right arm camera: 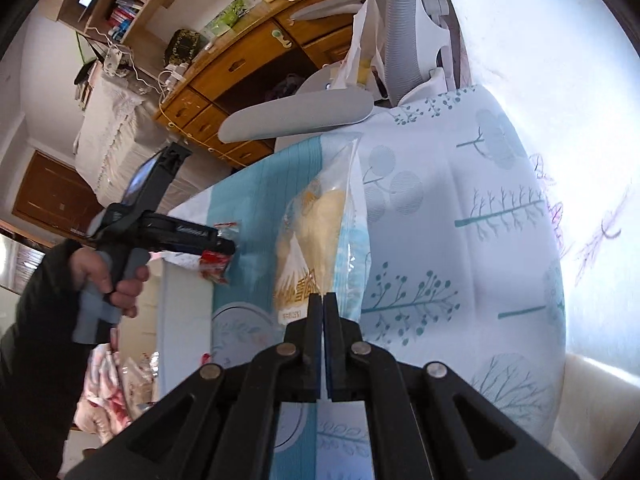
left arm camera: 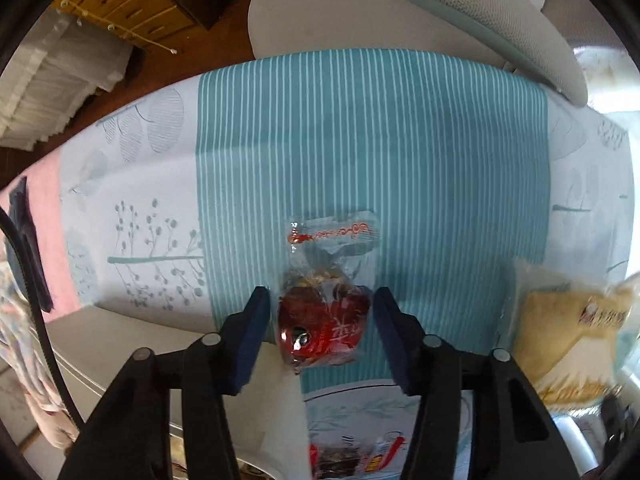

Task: Organize snacks
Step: 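Close the right tool on the Fuji bread bag while the left tool grips the red candy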

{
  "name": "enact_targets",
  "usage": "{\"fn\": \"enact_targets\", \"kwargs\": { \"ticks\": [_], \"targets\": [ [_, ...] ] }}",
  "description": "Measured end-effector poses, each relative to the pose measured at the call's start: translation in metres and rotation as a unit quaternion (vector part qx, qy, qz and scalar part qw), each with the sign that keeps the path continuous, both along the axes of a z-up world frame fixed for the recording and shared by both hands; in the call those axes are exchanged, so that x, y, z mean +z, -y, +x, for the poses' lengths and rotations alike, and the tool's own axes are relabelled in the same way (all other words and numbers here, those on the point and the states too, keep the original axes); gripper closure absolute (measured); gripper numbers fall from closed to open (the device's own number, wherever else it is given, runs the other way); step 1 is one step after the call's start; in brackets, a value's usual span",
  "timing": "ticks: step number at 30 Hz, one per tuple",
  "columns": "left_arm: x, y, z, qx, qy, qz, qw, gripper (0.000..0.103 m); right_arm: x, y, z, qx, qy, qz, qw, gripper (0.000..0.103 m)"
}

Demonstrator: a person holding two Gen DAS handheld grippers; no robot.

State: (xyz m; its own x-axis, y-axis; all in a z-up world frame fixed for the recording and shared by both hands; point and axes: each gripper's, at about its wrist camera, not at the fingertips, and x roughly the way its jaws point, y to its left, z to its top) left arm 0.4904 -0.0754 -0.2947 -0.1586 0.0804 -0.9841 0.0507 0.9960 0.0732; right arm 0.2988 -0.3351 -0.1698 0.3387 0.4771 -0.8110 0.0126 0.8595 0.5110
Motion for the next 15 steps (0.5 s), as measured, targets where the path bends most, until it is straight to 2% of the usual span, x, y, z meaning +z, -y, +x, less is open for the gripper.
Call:
{"fn": "enact_targets", "kwargs": {
  "ticks": [7, 10, 15],
  "targets": [
    [0.006, -0.003, -0.004, 0.018, 0.007, -0.015, 0.9997, 0.06, 0.006, 0.005, -0.011, -0.014, -0.015, 0.045, 0.999, 0.103],
    [0.019, -0.006, -0.007, 0.031, 0.017, -0.029, 0.999, 0.069, 0.011, 0.005, -0.015, -0.017, -0.015, 0.058, 0.998, 0.103],
    [0.036, -0.002, -0.014, 0.038, 0.03, -0.054, 0.9974, 0.07, 0.024, 0.006, -0.025, -0.02, -0.008, 0.071, 0.997, 0.103]
  ]
}}
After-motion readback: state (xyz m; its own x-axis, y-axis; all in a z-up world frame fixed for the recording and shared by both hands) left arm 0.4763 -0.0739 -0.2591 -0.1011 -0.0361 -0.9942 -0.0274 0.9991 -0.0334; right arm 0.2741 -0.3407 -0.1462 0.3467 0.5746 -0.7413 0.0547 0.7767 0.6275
